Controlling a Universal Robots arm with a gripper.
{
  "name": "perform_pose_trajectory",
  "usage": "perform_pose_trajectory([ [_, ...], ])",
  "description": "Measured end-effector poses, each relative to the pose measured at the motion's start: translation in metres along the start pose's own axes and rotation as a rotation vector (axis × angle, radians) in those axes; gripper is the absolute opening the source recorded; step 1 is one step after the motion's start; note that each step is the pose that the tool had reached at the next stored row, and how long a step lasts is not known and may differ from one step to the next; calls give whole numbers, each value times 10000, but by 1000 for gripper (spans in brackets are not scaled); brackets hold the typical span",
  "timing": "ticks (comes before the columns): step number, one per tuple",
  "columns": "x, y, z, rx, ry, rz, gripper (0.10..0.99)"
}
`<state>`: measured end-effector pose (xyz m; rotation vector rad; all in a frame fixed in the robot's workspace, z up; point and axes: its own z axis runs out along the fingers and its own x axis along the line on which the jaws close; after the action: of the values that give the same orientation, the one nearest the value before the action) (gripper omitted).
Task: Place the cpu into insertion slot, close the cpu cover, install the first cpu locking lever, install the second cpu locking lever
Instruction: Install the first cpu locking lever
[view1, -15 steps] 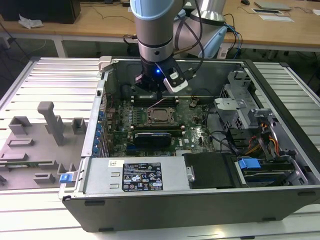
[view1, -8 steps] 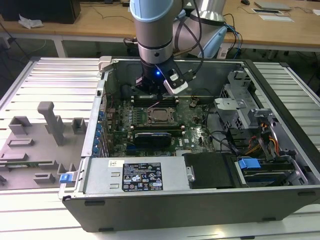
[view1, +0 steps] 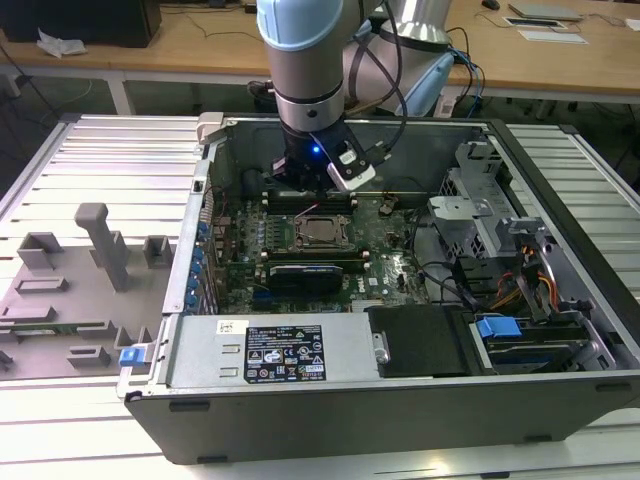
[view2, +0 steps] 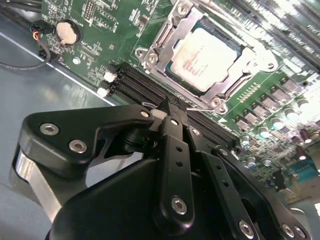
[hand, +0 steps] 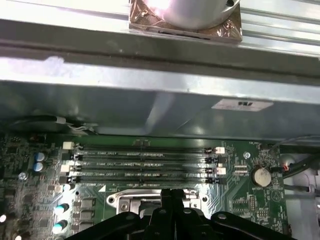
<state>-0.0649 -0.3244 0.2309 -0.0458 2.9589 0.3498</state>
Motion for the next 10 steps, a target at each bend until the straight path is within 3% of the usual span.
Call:
perform_pose_trajectory([
  [4, 6, 37, 30, 10, -126, -33, 106],
  [8, 35, 59, 53, 117, -375, -110, 106],
  [10, 36, 61, 54, 149, -379, -118, 106],
])
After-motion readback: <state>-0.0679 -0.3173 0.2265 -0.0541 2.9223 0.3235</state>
